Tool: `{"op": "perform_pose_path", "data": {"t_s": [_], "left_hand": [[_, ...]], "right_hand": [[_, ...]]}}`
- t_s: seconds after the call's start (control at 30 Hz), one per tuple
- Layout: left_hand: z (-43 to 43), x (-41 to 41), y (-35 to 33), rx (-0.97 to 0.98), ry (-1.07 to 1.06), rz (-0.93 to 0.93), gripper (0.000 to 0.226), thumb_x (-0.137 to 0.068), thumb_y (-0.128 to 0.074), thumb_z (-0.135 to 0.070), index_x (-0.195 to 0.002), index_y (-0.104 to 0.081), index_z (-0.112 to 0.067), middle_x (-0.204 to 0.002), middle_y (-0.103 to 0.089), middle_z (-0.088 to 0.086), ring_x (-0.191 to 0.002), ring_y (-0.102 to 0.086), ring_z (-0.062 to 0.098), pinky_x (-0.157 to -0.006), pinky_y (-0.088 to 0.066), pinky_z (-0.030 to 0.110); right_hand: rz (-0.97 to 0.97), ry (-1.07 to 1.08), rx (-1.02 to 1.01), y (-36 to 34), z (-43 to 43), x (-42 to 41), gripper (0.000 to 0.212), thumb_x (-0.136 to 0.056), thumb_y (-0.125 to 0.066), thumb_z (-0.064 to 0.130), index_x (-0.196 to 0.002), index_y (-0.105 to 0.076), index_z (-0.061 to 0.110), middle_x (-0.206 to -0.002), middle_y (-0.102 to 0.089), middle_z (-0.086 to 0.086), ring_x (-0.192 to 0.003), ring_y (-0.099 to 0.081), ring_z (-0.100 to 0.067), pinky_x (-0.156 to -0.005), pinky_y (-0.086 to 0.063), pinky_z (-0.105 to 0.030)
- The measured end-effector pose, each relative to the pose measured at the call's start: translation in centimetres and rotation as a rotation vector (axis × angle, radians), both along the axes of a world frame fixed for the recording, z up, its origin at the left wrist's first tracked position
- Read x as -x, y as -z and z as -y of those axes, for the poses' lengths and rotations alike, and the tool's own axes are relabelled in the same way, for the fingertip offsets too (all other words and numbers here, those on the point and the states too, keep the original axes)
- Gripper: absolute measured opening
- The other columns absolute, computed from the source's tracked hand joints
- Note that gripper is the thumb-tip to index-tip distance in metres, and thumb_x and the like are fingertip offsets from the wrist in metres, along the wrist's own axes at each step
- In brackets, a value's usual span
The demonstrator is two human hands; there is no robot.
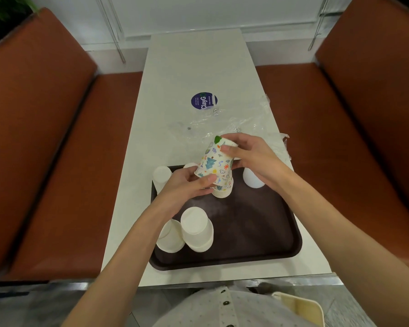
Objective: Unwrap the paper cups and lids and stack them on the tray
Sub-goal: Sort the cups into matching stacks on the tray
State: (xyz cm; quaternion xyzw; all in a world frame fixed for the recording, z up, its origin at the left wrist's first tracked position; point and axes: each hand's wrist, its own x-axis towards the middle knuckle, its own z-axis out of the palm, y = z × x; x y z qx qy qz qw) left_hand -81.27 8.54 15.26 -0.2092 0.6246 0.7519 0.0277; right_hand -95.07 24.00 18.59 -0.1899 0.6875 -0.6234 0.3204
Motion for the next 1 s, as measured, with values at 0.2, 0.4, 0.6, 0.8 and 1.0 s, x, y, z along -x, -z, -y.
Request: {"op": "perform_pose_path", "data": {"t_s": [0.2, 0.4, 0.6, 0.8, 1.0], "left_hand": [[0.7, -1.4, 0.5, 0.142, 0.059, 0.047, 0.053, -0.064, -0.083, -0.045, -0.110, -0.065, -0.029, -0.106, -0.075, -0.013, -0.101, -0.071, 0.009, -0.075, -0.058, 0.021], [2.1, -1.6, 0.7, 0.374, -0.108, 0.117, 0.053, -0.073, -0.086, -0.032, -0.119, -0.060, -0.030, -0.108, -0.070, -0.016, -0.094, -0.070, 0.001, -0.080, -0.059, 0.027], [2.6, -1.7, 0.7, 0.346, -0.140, 0.119, 0.054, -0.079, -0.082, -0.027, -0.124, -0.054, -0.027, -0.116, -0.066, -0.009, -0.102, -0.067, 0.009, -0.069, -0.059, 0.020], [3.0, -2.0, 1.1, 0.285, -0.166, 0.104, 0.049, -0.082, -0.080, -0.027, -0.125, -0.056, -0.024, -0.117, -0.067, -0.007, -0.099, -0.069, 0.008, -0.068, -0.058, 0.020], [2.7, -2.0, 1.8, 0.359, -0.121, 0.105, 0.057, -0.079, -0.082, -0.032, -0.128, -0.054, -0.029, -0.117, -0.066, -0.013, -0.100, -0.067, 0.004, -0.069, -0.059, 0.021]], "right_hand": [[-0.003, 0.075, 0.041, -0.7, -1.4, 2.0, 0.034, -0.094, -0.064, 0.015, -0.128, -0.060, 0.009, -0.119, -0.069, -0.005, -0.103, -0.068, -0.016, -0.078, -0.060, -0.031], [-0.200, 0.139, -0.111, 1.0, -1.4, 2.8, 0.044, -0.092, -0.068, 0.017, -0.134, -0.055, 0.012, -0.124, -0.063, 0.000, -0.104, -0.064, -0.011, -0.076, -0.058, -0.020], [-0.427, 0.034, -0.265, 4.2, -0.9, 2.4, 0.052, -0.085, -0.076, 0.018, -0.133, -0.056, 0.016, -0.133, -0.060, 0.000, -0.115, -0.058, -0.016, -0.095, -0.052, -0.033], [-0.481, -0.083, -0.322, 6.0, -0.5, 2.4, 0.058, -0.081, -0.079, 0.017, -0.133, -0.056, 0.025, -0.136, -0.057, 0.001, -0.119, -0.055, -0.016, -0.098, -0.051, -0.034], [-0.551, -0.153, -0.361, 7.8, -0.2, 2.4, 0.059, -0.079, -0.080, 0.017, -0.133, -0.056, 0.024, -0.131, -0.060, 0.001, -0.111, -0.055, -0.010, -0.082, -0.041, -0.010]]}}
